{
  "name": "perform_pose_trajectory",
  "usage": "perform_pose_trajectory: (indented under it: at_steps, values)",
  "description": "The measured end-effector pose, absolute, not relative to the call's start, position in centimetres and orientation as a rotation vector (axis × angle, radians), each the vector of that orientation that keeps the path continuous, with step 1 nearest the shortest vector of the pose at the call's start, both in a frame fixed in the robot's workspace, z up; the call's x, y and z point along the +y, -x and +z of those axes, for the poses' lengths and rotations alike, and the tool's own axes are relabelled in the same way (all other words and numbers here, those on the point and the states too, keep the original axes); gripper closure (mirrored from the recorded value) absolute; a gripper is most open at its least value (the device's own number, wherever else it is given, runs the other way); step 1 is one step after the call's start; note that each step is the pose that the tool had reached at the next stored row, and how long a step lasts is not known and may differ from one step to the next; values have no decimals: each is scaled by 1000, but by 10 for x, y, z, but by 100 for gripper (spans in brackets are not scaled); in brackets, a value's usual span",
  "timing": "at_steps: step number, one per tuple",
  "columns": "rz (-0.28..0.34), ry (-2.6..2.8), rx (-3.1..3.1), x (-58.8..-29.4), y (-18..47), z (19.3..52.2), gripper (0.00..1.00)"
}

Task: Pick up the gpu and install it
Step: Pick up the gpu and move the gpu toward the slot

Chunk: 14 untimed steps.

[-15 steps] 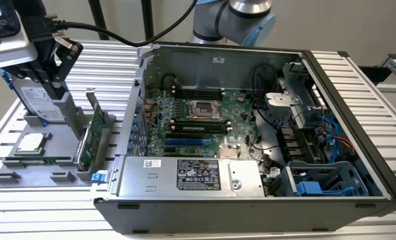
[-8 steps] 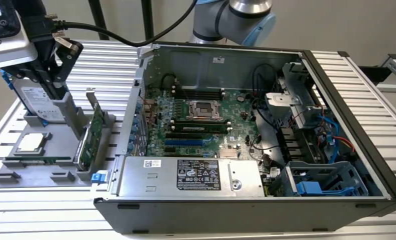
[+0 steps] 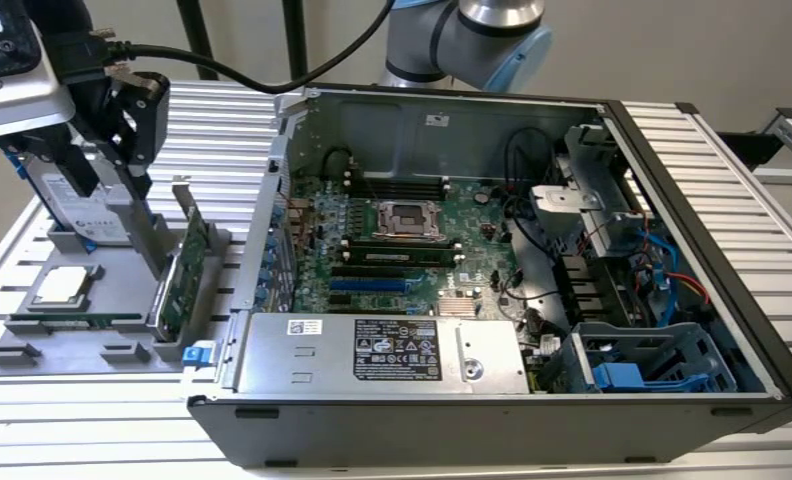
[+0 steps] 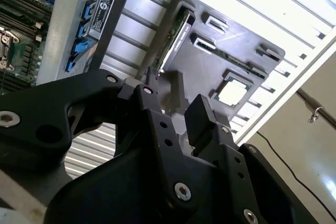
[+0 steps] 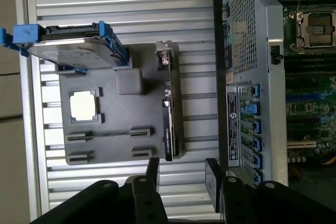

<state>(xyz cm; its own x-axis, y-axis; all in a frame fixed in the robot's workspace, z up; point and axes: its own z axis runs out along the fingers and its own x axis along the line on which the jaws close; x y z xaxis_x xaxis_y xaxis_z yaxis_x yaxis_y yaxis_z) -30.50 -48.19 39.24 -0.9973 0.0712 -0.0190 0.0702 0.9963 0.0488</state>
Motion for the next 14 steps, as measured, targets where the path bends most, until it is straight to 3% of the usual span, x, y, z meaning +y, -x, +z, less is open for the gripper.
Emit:
perform_pose_trajectory:
  at_steps: [14]
  values:
    - [75,-110,3118,-482,305,383,0]
